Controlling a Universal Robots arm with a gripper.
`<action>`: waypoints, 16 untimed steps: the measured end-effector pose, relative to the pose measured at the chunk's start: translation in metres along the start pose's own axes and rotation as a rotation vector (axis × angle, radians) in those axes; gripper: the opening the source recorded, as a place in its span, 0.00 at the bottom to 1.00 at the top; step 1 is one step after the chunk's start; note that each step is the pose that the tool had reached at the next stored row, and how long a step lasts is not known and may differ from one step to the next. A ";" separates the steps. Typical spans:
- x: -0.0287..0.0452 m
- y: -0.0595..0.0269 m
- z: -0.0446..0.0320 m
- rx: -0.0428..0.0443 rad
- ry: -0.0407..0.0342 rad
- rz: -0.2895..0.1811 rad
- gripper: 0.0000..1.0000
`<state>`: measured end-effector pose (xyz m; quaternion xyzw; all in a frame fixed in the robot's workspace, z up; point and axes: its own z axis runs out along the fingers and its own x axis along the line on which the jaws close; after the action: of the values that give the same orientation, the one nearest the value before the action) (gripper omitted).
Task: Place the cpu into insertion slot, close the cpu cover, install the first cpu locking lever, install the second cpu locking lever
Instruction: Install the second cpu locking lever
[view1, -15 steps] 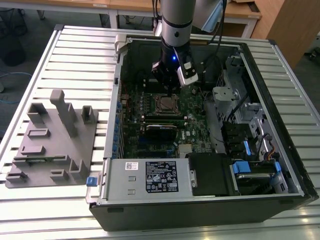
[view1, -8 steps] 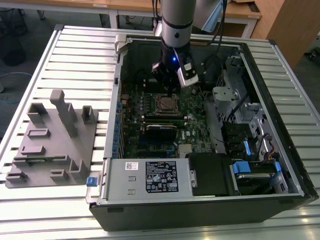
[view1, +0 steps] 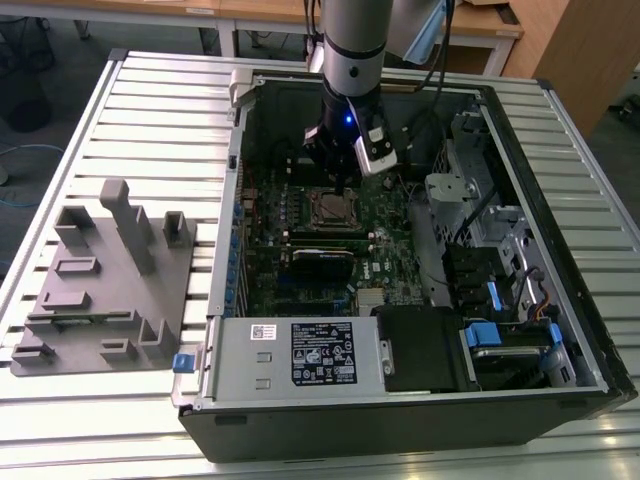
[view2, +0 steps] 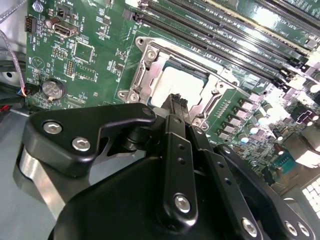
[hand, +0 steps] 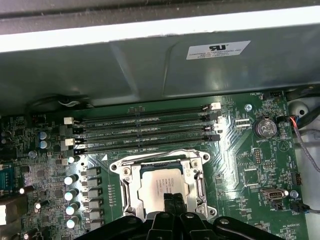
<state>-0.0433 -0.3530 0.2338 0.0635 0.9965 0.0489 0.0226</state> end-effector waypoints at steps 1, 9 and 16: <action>0.0000 0.0000 0.0000 0.0001 0.0000 0.000 0.10; -0.0001 -0.0007 -0.0001 0.0000 0.0000 0.000 0.10; -0.0003 -0.0017 -0.0002 0.0000 0.0000 0.000 0.10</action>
<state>-0.0432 -0.3548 0.2338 0.0634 0.9965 0.0489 0.0225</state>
